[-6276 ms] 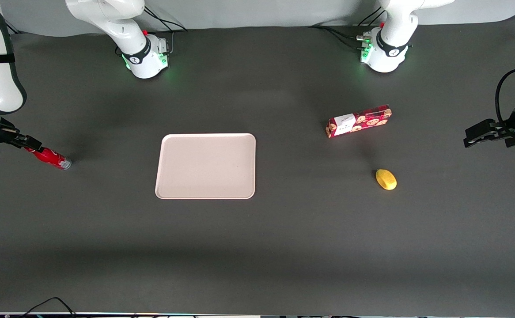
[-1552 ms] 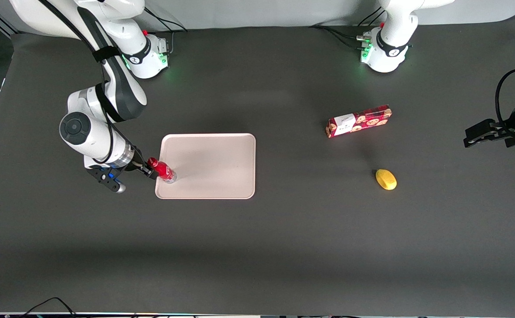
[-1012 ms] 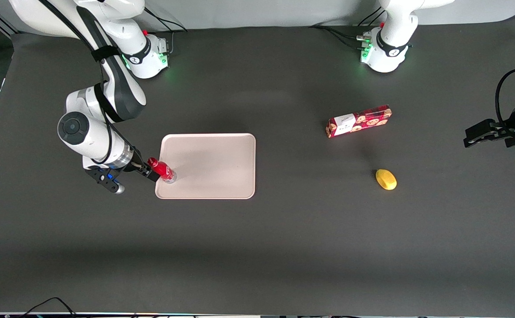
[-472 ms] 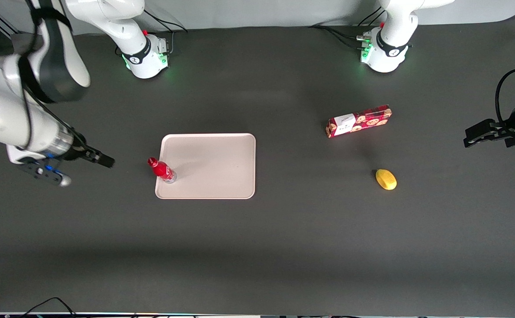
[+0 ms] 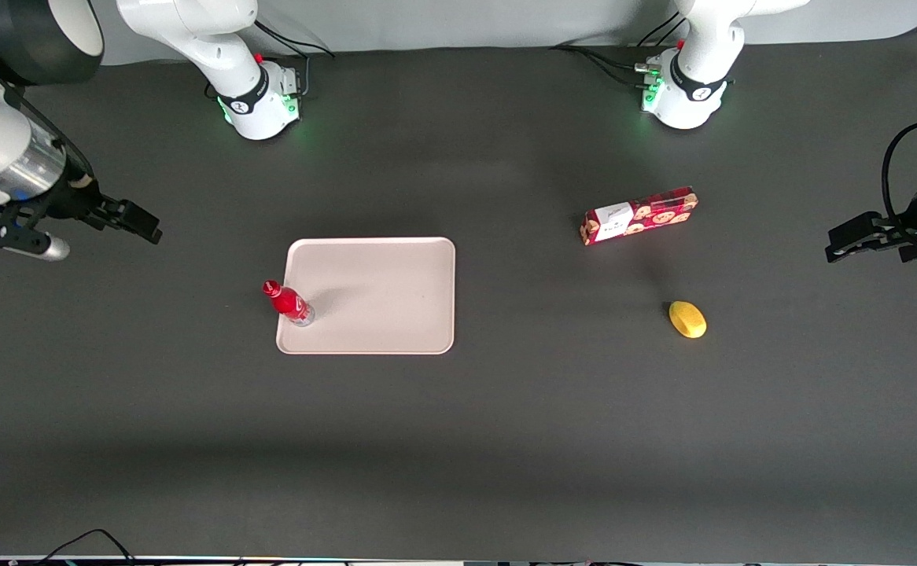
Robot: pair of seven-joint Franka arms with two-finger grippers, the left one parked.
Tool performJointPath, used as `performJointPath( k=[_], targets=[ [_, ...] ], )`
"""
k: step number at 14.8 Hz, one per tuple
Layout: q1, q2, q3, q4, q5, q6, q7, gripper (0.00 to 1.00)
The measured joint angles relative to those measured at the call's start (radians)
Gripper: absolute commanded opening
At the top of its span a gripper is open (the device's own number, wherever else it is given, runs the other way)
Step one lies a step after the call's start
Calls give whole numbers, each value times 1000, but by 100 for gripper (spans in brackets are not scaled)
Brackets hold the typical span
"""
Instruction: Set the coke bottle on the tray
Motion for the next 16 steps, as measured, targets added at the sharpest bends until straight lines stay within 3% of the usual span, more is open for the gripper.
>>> performJointPath(
  k=[4, 7, 16],
  targets=[
    [-1, -71, -44, -36, 7, 1, -160, 100],
    [0, -63, -44, -28, 7, 13, -181, 100],
    [5, 159, -43, 160, 10, 23, -182, 100]
  ],
)
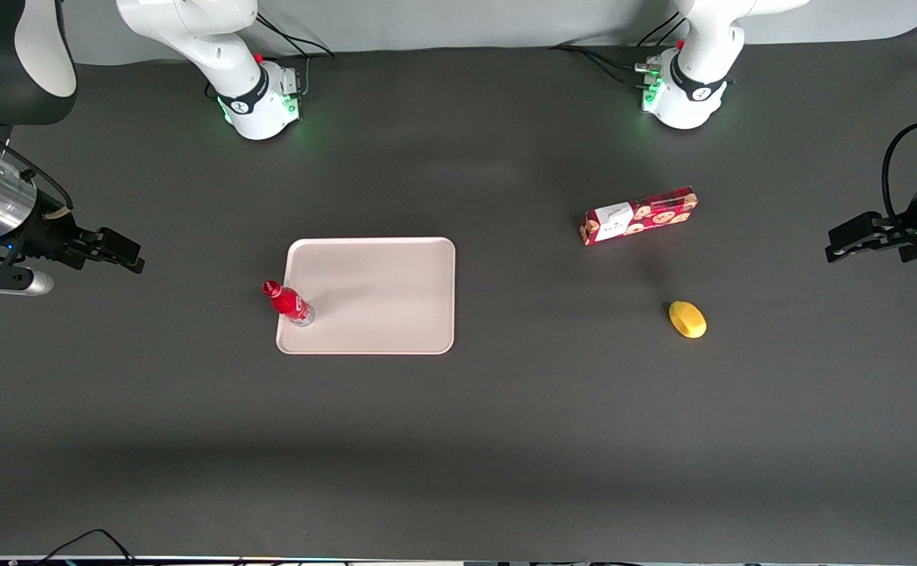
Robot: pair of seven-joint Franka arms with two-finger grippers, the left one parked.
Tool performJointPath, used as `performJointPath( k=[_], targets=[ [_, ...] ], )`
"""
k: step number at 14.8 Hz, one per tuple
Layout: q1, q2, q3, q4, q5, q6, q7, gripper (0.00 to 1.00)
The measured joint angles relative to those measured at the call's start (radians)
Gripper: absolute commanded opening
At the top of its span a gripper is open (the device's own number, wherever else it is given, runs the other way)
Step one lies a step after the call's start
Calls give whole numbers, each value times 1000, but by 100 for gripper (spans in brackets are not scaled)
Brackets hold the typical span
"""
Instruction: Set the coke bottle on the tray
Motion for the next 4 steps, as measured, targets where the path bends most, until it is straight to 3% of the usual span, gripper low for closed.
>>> performJointPath(
  k=[4],
  targets=[
    [-1, 6, -1, 12, 0, 0, -1, 100]
  ],
)
